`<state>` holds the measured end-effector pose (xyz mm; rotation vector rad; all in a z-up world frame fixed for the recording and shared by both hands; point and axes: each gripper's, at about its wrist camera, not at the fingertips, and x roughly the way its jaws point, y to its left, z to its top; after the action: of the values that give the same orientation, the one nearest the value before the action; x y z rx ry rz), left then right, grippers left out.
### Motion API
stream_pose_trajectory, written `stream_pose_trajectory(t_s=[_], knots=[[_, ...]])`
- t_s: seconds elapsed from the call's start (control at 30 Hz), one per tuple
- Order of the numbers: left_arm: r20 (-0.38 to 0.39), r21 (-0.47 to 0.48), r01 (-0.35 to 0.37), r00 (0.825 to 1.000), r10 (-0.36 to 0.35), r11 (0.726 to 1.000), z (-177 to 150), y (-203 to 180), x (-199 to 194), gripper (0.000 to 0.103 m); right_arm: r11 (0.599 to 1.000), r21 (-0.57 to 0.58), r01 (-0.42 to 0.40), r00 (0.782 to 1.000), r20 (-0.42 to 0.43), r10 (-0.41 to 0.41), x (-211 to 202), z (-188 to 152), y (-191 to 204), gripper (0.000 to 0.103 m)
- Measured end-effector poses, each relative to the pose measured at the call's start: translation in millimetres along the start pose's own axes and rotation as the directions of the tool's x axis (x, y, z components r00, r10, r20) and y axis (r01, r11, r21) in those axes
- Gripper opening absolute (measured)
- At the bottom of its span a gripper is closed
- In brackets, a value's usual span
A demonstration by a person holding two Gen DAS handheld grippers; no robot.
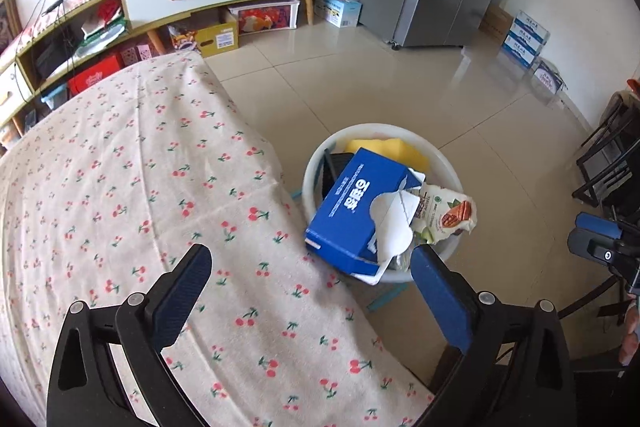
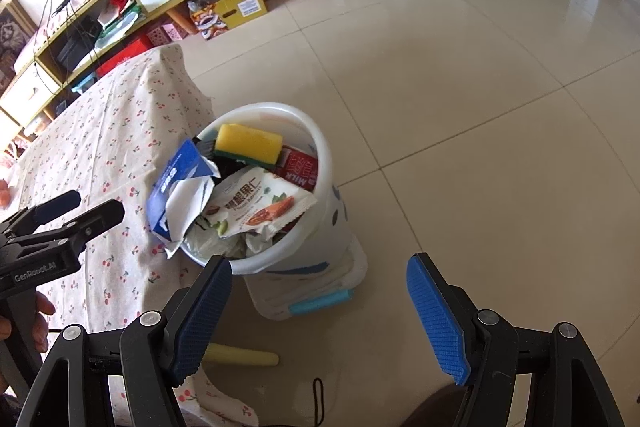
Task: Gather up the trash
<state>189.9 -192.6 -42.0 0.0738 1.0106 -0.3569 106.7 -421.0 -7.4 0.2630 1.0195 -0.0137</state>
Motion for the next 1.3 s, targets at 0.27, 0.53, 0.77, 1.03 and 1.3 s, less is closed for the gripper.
stream_pose_trajectory(t_s=[0.27, 0.53, 0.77, 1.03, 1.3], knots=[[0.056, -0.069, -0.141, 0.988, 0.145, 0.988, -57.2, 27.6, -57.5, 0.102, 0.996, -0.08, -0.037, 0.999, 0.012, 0.038, -6.0, -30.5, 47.6, 0.078], [0.106, -0.098, -0.209, 0.97, 0.219, 0.973, -100.6, 27.9, -100.7, 0.102, 0.984, -0.178, -0.007, 0.997, 0.081, 0.021, -23.2, -71.8, 85.5, 0.082], [0.134, -0.158, -0.254, 0.952, 0.275, 0.954, -131.0, 36.2, -123.6, 0.102, 0.965, -0.263, 0.016, 0.989, 0.149, 0.024, -32.0, -96.9, 111.5, 0.089], [0.138, -0.178, -0.262, 0.948, 0.288, 0.949, -147.7, 42.0, -131.7, 0.102, 0.95, -0.303, 0.075, 0.978, 0.208, -0.011, -25.9, -101.9, 124.2, 0.09], [0.142, -0.196, -0.247, 0.95, 0.277, 0.949, -148.7, 45.0, -134.0, 0.102, 0.949, -0.305, 0.083, 0.972, 0.236, -0.009, -26.4, -101.3, 130.3, 0.09]])
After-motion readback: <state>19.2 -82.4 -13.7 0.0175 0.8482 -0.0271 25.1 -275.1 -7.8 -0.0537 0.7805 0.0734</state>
